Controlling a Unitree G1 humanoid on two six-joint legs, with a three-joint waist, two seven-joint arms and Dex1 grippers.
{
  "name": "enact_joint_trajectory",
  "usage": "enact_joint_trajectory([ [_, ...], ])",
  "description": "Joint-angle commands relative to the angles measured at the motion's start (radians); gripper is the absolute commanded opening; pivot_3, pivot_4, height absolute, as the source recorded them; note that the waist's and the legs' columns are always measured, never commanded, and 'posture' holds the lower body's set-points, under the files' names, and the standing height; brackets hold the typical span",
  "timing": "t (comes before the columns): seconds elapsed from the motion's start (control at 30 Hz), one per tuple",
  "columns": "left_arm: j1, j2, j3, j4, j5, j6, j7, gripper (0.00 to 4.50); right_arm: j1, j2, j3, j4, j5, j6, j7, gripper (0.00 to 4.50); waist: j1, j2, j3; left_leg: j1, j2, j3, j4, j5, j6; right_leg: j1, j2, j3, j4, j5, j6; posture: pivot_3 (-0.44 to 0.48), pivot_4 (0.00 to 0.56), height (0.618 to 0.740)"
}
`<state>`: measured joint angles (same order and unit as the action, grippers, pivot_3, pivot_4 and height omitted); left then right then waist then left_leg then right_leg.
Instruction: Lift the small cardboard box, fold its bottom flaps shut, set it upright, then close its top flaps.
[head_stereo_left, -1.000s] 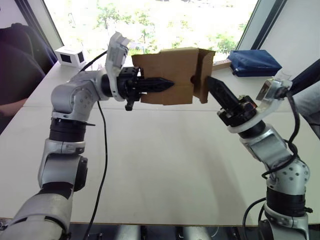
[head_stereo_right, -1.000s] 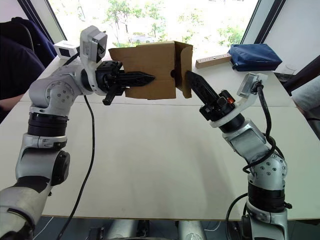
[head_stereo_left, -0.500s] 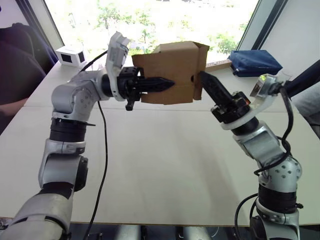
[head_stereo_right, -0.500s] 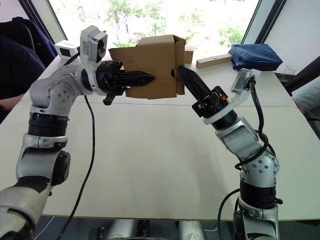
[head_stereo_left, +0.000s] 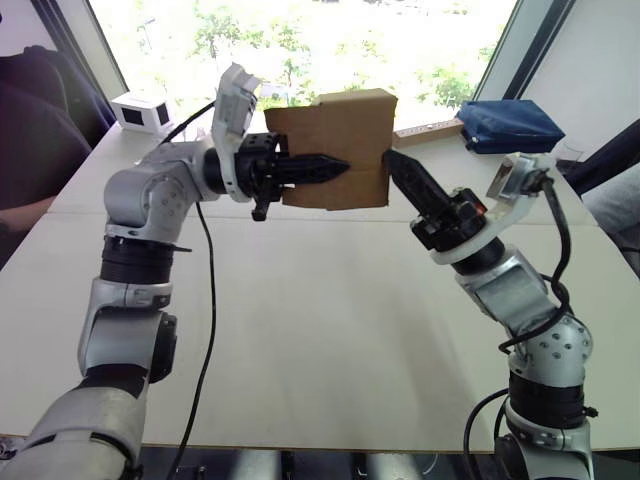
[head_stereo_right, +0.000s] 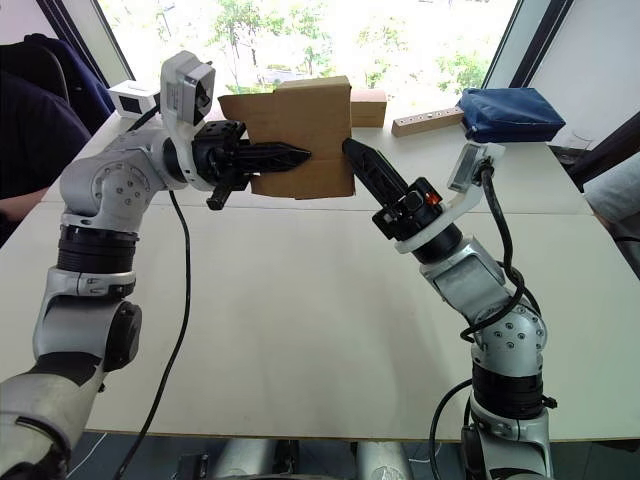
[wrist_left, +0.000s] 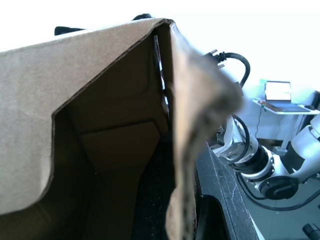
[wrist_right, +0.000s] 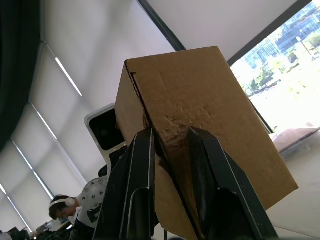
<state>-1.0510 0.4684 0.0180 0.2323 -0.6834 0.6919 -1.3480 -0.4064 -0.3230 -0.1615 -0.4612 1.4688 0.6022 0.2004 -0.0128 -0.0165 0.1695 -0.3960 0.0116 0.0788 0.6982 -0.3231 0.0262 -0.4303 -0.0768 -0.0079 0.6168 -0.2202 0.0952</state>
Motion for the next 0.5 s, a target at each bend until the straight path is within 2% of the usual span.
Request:
enact_joint_trajectory([
  [0.03, -0.039, -0.017, 0.022, 0.000, -0.004, -0.028, 0.018, 0.00, 0.007, 0.035, 0.052, -0.069, 0.030, 0.013, 0.006, 1.03, 0.000, 0.000, 0.000, 0.000, 0.000, 0.000, 0.000, 0.000, 0.000, 0.000, 0.000, 0.000, 0.000, 0.000, 0.000, 0.000, 0.150, 0.740],
  [0.3, -0.040, -0.021, 0.025, -0.001, -0.007, -0.027, 0.021, 0.00, 0.022, 0.069, 0.043, -0.067, 0.002, -0.013, -0.018, 1.03, 0.000, 0.000, 0.000, 0.000, 0.000, 0.000, 0.000, 0.000, 0.000, 0.000, 0.000, 0.000, 0.000, 0.000, 0.000, 0.000, 0.150, 0.740],
  [0.5, -0.041, -0.014, 0.028, -0.004, -0.011, -0.022, 0.018, 0.00, 0.048, 0.017, -0.008, -0.059, -0.011, -0.014, -0.009, 1.03, 0.000, 0.000, 0.000, 0.000, 0.000, 0.000, 0.000, 0.000, 0.000, 0.000, 0.000, 0.000, 0.000, 0.000, 0.000, 0.000, 0.150, 0.740],
])
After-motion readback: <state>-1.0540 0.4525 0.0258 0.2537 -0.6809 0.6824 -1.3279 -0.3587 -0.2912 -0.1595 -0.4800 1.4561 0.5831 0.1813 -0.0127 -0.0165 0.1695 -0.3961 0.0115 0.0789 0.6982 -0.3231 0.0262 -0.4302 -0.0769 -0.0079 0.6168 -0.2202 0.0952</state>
